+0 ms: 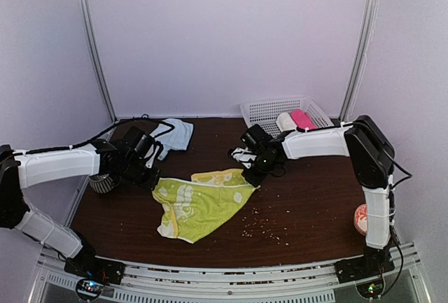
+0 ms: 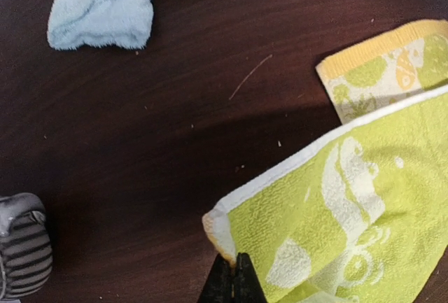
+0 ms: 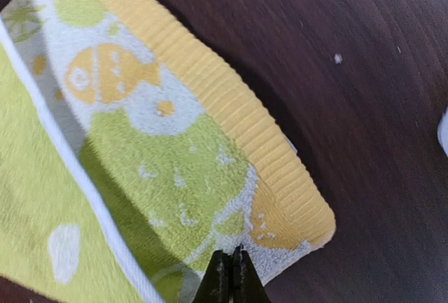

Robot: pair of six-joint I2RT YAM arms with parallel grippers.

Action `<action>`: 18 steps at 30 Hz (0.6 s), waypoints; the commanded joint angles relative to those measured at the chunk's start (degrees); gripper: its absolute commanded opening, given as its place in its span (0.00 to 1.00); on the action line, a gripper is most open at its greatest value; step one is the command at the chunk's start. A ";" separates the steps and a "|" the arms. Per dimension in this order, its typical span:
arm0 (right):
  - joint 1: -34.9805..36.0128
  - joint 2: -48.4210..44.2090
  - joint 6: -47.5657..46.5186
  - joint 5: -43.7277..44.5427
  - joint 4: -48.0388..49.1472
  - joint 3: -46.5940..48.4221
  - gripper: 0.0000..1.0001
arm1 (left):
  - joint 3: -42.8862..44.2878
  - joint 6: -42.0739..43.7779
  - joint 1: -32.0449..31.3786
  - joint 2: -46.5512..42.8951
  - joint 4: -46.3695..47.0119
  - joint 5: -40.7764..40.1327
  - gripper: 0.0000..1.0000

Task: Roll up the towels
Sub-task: Pick up the towel from the center of the board, then place the towel at the center of the board.

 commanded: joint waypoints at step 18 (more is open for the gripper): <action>-8.38 -46.00 -26.36 -19.77 -37.42 -19.44 0.00 | -7.29 7.82 -3.13 -27.45 16.87 35.52 0.00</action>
